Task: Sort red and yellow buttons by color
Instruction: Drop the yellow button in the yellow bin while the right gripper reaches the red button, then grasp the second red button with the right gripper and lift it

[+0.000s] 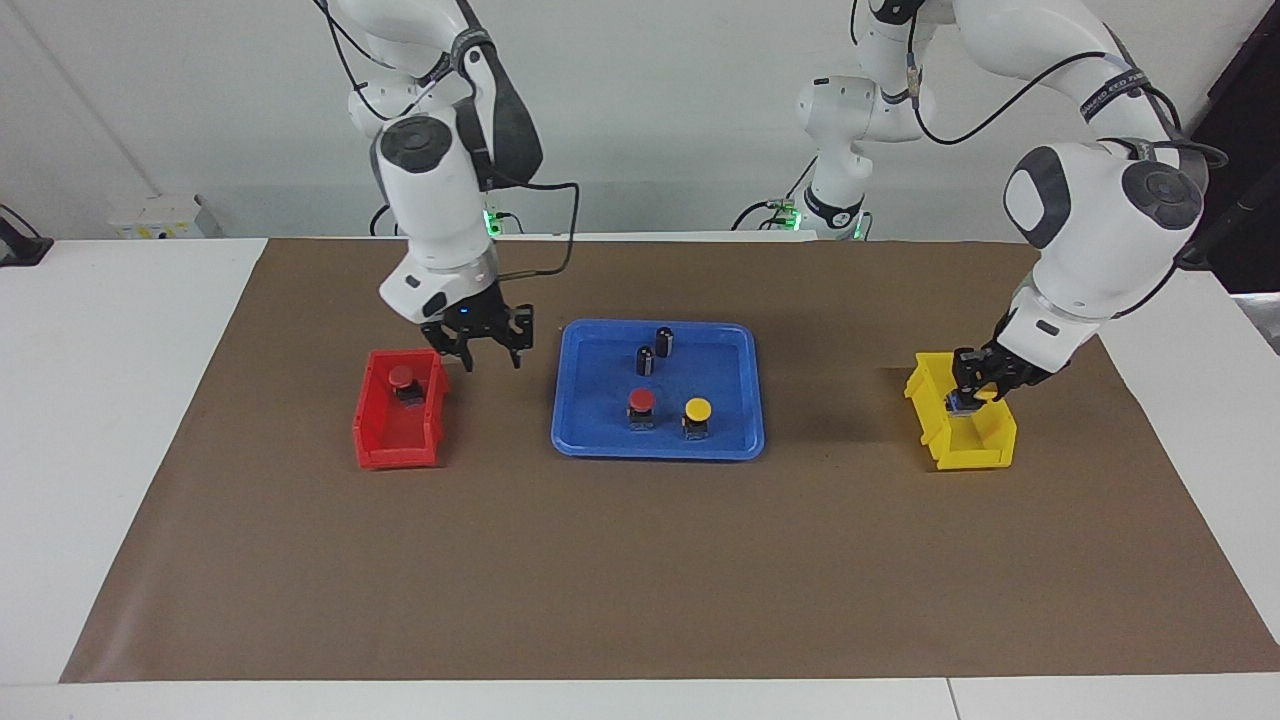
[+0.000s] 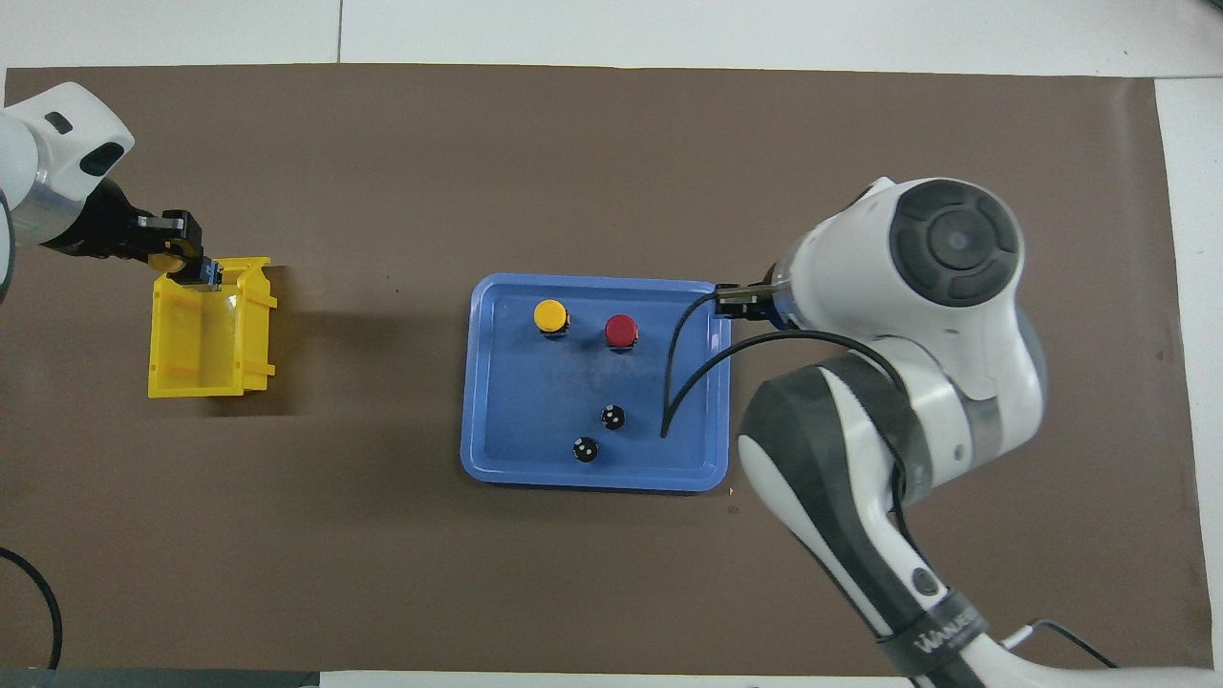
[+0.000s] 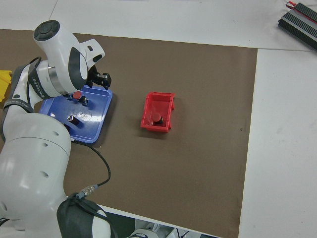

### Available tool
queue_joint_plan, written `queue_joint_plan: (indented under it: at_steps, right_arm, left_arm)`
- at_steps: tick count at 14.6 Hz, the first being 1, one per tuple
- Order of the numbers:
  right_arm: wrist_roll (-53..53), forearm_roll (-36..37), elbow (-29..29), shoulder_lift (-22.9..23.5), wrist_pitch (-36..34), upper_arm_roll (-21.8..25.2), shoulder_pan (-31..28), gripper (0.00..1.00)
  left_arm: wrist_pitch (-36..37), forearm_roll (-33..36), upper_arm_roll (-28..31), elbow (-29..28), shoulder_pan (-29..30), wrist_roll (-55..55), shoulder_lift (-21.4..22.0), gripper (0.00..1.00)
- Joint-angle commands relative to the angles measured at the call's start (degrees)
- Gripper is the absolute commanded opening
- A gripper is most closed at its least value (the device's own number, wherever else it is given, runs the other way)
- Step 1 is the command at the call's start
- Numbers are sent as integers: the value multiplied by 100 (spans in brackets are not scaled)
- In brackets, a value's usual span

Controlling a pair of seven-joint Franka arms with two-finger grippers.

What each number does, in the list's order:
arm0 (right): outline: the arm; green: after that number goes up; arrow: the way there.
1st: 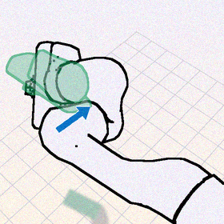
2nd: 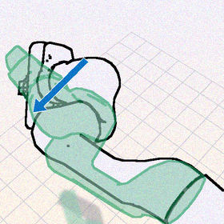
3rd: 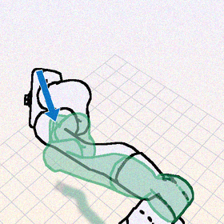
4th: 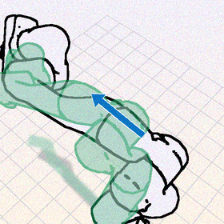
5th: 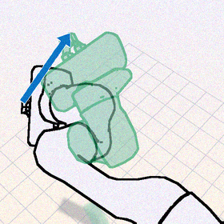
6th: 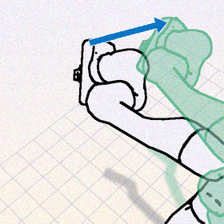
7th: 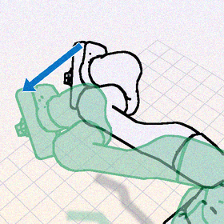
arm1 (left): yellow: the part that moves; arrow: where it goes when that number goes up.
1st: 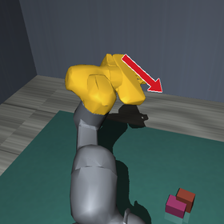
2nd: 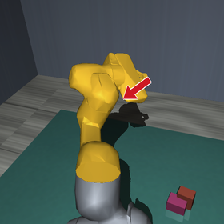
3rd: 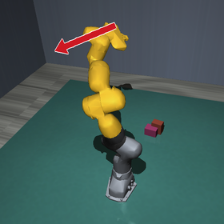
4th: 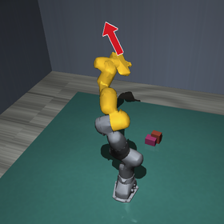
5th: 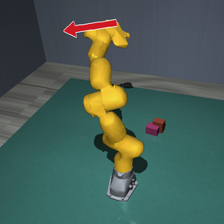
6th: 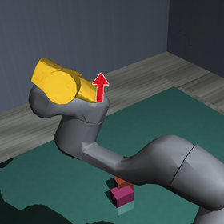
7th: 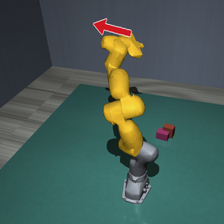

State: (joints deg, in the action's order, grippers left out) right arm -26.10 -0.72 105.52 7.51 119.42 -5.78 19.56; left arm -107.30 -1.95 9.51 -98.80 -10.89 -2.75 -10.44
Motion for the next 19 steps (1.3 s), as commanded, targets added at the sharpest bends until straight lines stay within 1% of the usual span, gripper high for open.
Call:
queue_joint_plan:
  at_steps: [1, 2, 3, 4, 6, 9, 11, 13, 15, 16, 17, 18, 19]
  right_arm:
    - [-806, 255, -1179, 1152, 72, 24, 547, 68]
    - [-1131, 396, -1435, 1461, 160, 24, 723, 68]
    - [-1326, 519, -1499, 1647, 282, 24, 847, 69]
    - [-1345, 537, -1412, 1701, 449, 24, 909, 69]
    - [-1345, 564, -1263, 1710, 503, 24, 918, 69]
    - [-1345, 564, -1043, 1675, 573, 24, 962, 69]
    - [-1354, 555, -727, 1605, 915, 24, 971, 69]
    - [-1354, 555, -498, 1534, 1048, 24, 980, 68]
    - [-1345, 555, -436, 1499, 1048, 24, 989, 67]
    - [-1354, 555, -410, 1490, 1040, 24, 989, 65]
    - [-1345, 555, -409, 1490, 996, 24, 989, 61]
    - [-1345, 555, -418, 1490, 961, 24, 989, 53]
    - [-1345, 555, -436, 1490, 969, 24, 980, 43]
  left_arm:
    - [-465, -60, -46, -893, 157, -190, 507, 2]
    - [-650, -60, -46, -1078, 209, -252, 577, 2]
    - [-904, -60, -46, -1358, 288, -331, 682, 2]
    - [-1202, -60, -46, -1657, 289, -340, 788, 2]
    - [-1617, -60, -46, -2071, 306, -340, 903, 2]
    - [-1846, -60, -46, -2354, 315, -358, 903, 2]
    - [-2127, -60, -46, -2608, 324, -366, 912, 2]
    - [-2286, -60, -46, -2741, 403, -437, 903, 2]
    - [-2348, -60, -46, -2802, 403, -463, 894, 2]
    - [-2374, -60, -54, -2838, 403, -463, 886, 2]
    - [-2418, -60, -54, -2855, 403, -463, 868, 2]
    - [-2462, -60, -54, -2882, 403, -463, 868, 6]
    - [-2454, -60, -54, -2908, 403, -472, 877, 8]
